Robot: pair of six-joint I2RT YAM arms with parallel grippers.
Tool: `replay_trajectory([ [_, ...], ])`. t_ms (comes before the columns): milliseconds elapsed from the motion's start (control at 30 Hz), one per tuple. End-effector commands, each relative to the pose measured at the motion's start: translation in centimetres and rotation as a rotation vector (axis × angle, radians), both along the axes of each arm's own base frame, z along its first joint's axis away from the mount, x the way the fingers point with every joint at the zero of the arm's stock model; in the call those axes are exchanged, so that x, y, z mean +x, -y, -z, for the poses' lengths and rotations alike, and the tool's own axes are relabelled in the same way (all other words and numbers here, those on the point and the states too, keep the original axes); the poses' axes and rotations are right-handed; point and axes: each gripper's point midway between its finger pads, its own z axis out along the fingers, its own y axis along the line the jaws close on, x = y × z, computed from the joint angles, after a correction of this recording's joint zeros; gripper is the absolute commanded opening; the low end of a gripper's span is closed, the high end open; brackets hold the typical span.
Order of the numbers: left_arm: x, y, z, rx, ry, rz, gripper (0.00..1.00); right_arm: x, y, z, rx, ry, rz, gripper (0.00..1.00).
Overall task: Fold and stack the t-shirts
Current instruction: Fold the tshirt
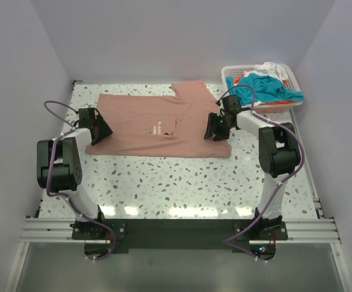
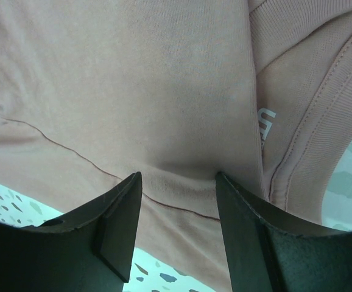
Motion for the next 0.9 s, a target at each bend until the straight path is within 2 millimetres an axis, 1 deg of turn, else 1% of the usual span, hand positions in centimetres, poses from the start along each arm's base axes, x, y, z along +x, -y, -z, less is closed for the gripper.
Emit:
replay_trajectory([
  [0, -4.5, -0.5, 3.6, -0.030, -0.151, -0.065, 0.64, -4.5, 2.6, 3.0, -0.112, -0.163, 0.021, 0.56],
  [33, -5.0, -0.5, 3.7, -0.029, -0.164, -0.072, 0.63, -5.0, 2.6, 3.1, -0.106, -0.176, 0.017, 0.56],
  [67, -5.7, -0.8, 4.1, -0.025, -0.185, -0.100, 0.63, -6.0, 2.7, 3.5, -0.108, -0.204, 0.018, 0.56],
  [100, -6.3, -1.0, 4.2, -0.029, -0.201, -0.114, 0.63, -6.5, 2.7, 3.4, -0.104, -0.213, 0.020, 0.56],
  [133, -7.0, -0.9, 4.5, -0.036, -0.215, -0.125, 0.63, -7.0, 2.8, 3.4, -0.100, -0.224, 0.023, 0.56],
  [167, -7.4, -0.9, 4.6, -0.042, -0.223, -0.132, 0.63, -8.1, 2.9, 3.8, -0.102, -0.248, 0.024, 0.56],
  [200, -7.7, -0.8, 4.6, -0.046, -0.223, -0.135, 0.63, -8.5, 3.0, 3.5, -0.099, -0.248, 0.024, 0.56],
  [233, -8.6, -0.6, 5.0, -0.055, -0.241, -0.147, 0.63, -9.6, 3.2, 4.0, -0.104, -0.272, 0.024, 0.56],
  [300, -9.3, -0.4, 4.8, -0.066, -0.237, -0.158, 0.63, -10.4, 3.3, 3.8, -0.099, -0.281, 0.026, 0.56],
  [333, -10.2, -0.2, 5.1, -0.075, -0.250, -0.175, 0.63, -10.9, 3.3, 3.9, -0.101, -0.290, 0.026, 0.56],
  [367, -10.7, -0.1, 5.2, -0.079, -0.253, -0.182, 0.63, -11.8, 3.4, 4.2, -0.098, -0.309, 0.028, 0.56],
  [400, -10.9, -0.1, 4.9, -0.080, -0.242, -0.189, 0.63, -12.2, 3.5, 4.2, -0.096, -0.315, 0.030, 0.56],
  [433, -11.8, 0.1, 5.3, -0.089, -0.256, -0.206, 0.63, -12.9, 3.5, 4.1, -0.093, -0.321, 0.029, 0.56],
  [467, -12.2, 0.2, 5.3, -0.094, -0.258, -0.211, 0.63, -13.2, 3.6, 4.1, -0.092, -0.327, 0.031, 0.56],
  [500, -12.3, 0.4, 4.8, -0.101, -0.241, -0.214, 0.63, -13.5, 3.5, 4.1, -0.088, -0.330, 0.031, 0.56],
  [533, -13.1, 0.7, 5.1, -0.118, -0.250, -0.224, 0.63, -13.9, 3.6, 4.0, -0.087, -0.333, 0.031, 0.56],
  [567, -13.4, 0.8, 5.0, -0.124, -0.246, -0.231, 0.63, -14.2, 3.7, 4.0, -0.087, -0.339, 0.030, 0.56],
  [600, -13.4, 0.8, 4.4, -0.126, -0.225, -0.236, 0.63, -14.4, 3.6, 3.9, -0.086, -0.341, 0.027, 0.56],
  [633, -14.1, 1.0, 4.6, -0.135, -0.230, -0.248, 0.63, -14.7, 3.7, 3.8, -0.087, -0.342, 0.025, 0.56],
  [667, -14.3, 1.0, 4.4, -0.138, -0.223, -0.253, 0.63, -14.9, 3.7, 3.8, -0.086, -0.346, 0.023, 0.56],
  [700, -14.4, 1.1, 3.7, -0.140, -0.205, -0.254, 0.63, -14.9, 3.6, 3.6, -0.080, -0.344, 0.017, 0.56],
  [733, -14.6, 1.1, 3.5, -0.140, -0.199, -0.262, 0.63, -14.8, 3.5, 3.3, -0.077, -0.338, 0.012, 0.56],
  [767, -14.6, 1.1, 3.1, -0.140, -0.188, -0.263, 0.63, -14.7, 3.4, 2.8, -0.073, -0.331, 0.007, 0.56],
  [800, -14.4, 1.0, 2.2, -0.138, -0.165, -0.263, 0.63, -14.5, 3.3, 2.4, -0.070, -0.325, 0.003, 0.56],
  [867, -13.6, 0.8, 0.5, -0.127, -0.112, -0.259, 0.64, -13.4, 2.9, 0.6, -0.061, -0.288, -0.008, 0.56],
])
